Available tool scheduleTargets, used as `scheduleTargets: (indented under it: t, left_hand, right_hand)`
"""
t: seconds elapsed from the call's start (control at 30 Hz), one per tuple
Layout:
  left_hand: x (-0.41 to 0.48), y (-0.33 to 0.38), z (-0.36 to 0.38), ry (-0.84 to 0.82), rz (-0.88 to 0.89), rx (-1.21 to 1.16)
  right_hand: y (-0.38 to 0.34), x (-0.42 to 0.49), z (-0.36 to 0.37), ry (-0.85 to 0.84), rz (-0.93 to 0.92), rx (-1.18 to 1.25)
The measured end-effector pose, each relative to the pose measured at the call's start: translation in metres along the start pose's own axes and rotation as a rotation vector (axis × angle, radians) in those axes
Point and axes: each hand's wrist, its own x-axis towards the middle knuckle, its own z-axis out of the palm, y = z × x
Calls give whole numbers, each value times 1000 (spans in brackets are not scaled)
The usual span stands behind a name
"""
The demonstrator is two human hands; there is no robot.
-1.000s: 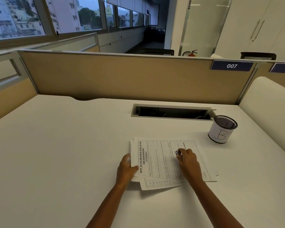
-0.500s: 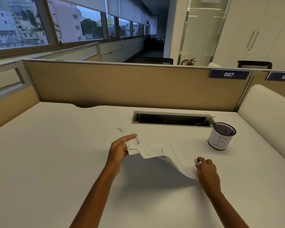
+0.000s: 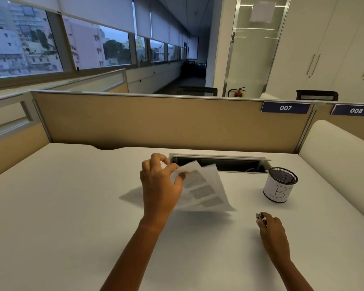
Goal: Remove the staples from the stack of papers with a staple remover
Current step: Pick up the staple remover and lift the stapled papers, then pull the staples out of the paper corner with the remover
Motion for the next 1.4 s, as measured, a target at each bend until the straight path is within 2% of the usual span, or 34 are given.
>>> scheduleTargets:
  t: [0.1,0.23,0.33,0.53,0.63,0.77,0.83,0.97,1.07,1.23,1.4]
  left_hand:
    - [2,3,-7,-34,-65,-124]
    - [5,5,-16,-132,-274,-483]
    - [8,4,-20,-185,-345,-660]
    - [5,1,-21,-218,-426,-806]
    - [3,2,-18,-238,-451,-830]
    - [-6,6,-12,-261,-473,-856]
    - [-12,9,-7,-271,-490,-864]
    - [-22,16,2,-288,-496,-866]
    - [-25,22,4,-289,-509,-894]
    - [-22,26,-2,-265,-526,-947]
    - [-20,26,-7,-228,-476,-919]
  right_hand:
    - [0,1,-3,-2,16,25]
    - [0,1,-4,23,34,108]
    - [-3,3,-5,30,57,182]
    - [-18,7,-10,-11,165,419]
    - [-38,4,-16,-118,266,633]
    - [-89,-9,-31,-402,481,1083]
    - [-115,-18,-38,-527,398,1087]
    - [-162,-43,-46,-633,8,915]
    - [-185,-59,-45,-513,-192,808]
    - [-193,-73,-44,-333,-420,695]
    - [-196,-77,-48,-295,-485,697]
